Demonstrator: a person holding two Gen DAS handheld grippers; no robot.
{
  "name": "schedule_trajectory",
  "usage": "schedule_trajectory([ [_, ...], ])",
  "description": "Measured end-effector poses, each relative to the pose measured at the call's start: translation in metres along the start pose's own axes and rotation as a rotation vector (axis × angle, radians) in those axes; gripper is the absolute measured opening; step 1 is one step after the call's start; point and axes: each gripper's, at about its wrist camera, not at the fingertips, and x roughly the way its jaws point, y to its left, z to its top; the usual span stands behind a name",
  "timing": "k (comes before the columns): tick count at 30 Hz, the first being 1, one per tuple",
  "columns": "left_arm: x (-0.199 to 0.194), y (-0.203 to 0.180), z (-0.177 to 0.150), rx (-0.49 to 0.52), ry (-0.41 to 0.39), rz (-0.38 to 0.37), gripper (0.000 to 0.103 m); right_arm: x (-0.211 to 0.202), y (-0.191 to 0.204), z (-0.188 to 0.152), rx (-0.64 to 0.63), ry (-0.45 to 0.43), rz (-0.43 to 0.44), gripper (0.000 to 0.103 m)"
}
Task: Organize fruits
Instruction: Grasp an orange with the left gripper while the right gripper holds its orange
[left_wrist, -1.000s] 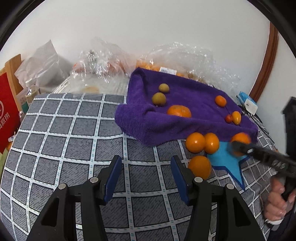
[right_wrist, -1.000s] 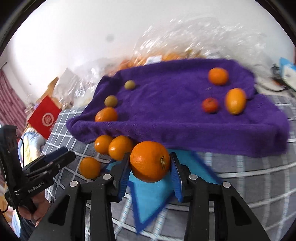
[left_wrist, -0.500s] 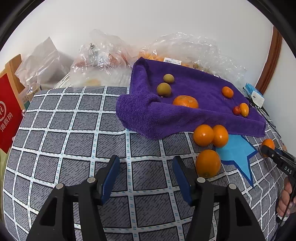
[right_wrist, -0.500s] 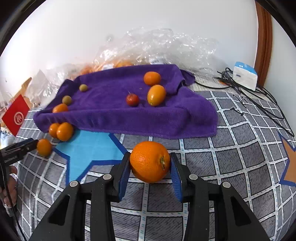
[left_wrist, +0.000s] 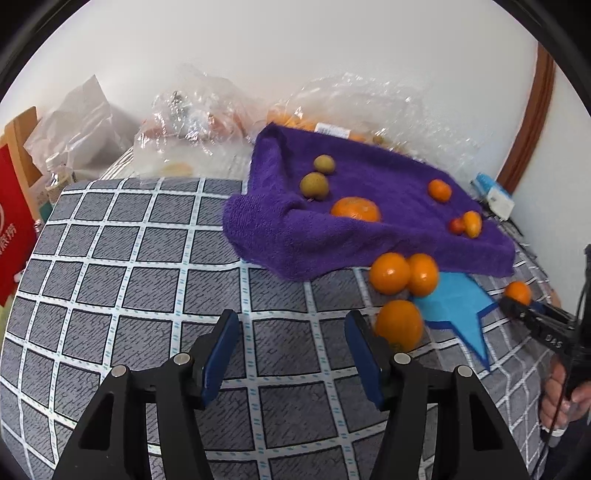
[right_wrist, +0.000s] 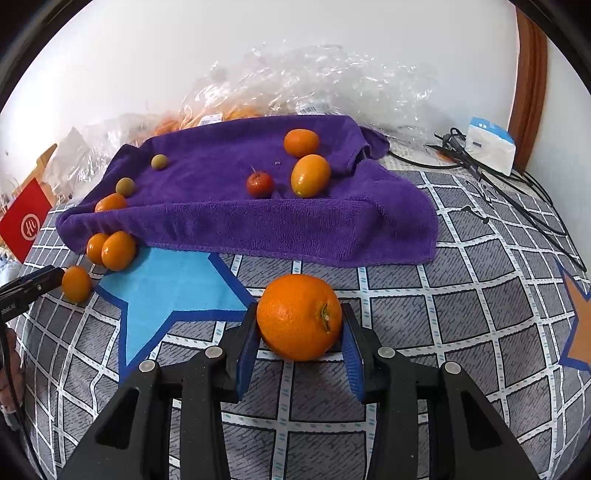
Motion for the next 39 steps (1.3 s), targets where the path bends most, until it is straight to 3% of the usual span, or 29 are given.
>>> schedule_trajectory([
  [5, -0.003, -0.01, 0.0, 0.039, -0.004, 0.01, 0.058, -0.002, 0.002, -0.001, -0.01, -0.007, -0.005, 0.041],
  [12, -0.007, -0.035, 0.004, 0.048, 0.028, -0.103, 0.058, -0.004, -0.002, -0.002, 0.003, -0.009, -0.011, 0.041],
  [17, 0.008, -0.053, 0.009, 0.1, 0.067, -0.083, 0.058, -0.004, 0.0, -0.002, -0.004, -0.009, -0.009, 0.041],
  [21, 0.015, -0.054, 0.004, 0.116, 0.049, -0.07, 0.058, -0.004, -0.001, -0.002, 0.004, -0.012, 0.0, 0.041],
  [27, 0.016, -0.052, 0.001, 0.105, 0.06, -0.094, 0.032, -0.004, -0.003, -0.002, 0.013, -0.016, 0.011, 0.041],
  [39, 0.011, -0.054, 0.0, 0.105, 0.033, -0.088, 0.032, -0.006, -0.005, -0.002, 0.019, -0.038, 0.061, 0.041],
])
